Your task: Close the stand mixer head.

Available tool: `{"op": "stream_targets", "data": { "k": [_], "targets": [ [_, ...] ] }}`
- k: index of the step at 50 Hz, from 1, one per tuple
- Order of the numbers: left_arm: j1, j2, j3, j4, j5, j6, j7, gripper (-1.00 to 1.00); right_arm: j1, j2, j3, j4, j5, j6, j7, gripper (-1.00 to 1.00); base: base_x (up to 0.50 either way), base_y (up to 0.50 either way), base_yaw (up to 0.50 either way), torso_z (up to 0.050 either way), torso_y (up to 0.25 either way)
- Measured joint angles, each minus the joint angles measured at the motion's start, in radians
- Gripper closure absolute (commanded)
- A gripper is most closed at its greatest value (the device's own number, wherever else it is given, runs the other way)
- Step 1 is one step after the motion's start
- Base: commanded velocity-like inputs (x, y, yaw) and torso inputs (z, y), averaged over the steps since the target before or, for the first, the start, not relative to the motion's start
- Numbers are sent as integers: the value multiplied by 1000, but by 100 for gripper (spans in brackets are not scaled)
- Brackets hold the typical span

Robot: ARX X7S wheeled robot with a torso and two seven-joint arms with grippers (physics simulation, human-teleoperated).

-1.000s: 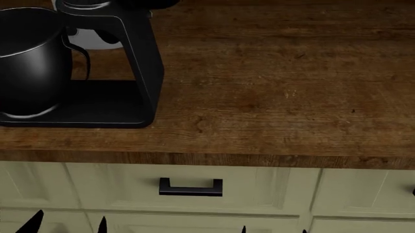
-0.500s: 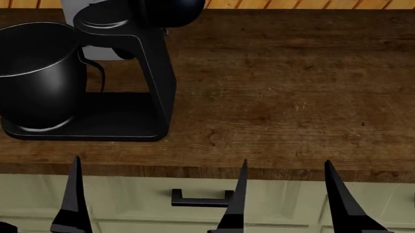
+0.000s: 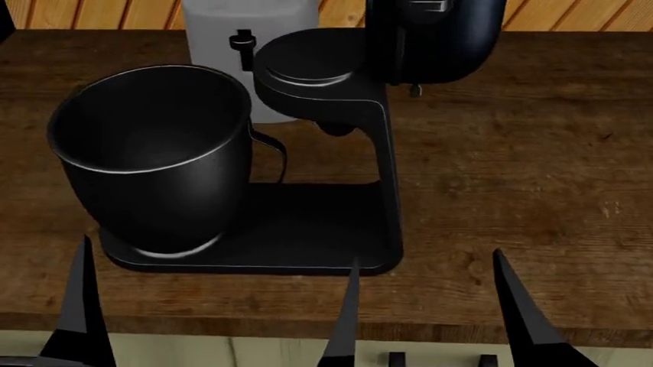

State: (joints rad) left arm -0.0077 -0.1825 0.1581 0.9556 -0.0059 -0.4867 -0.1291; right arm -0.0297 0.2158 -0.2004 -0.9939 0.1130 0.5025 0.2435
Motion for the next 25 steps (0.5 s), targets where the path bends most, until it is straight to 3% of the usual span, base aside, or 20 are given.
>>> {"op": "stream_targets", "data": {
  "k": [15, 25],
  "targets": [
    [-7, -17, 8, 13, -14, -18, -19, -100, -10, 9, 18, 0, 76, -53, -13, -100, 484, -135, 0, 0, 0],
    [-8, -24, -3, 30, -34, -29, -28, -100, -5, 15, 17, -7, 86, -39, 6, -100, 149, -18, 0, 0, 0]
  ]
}}
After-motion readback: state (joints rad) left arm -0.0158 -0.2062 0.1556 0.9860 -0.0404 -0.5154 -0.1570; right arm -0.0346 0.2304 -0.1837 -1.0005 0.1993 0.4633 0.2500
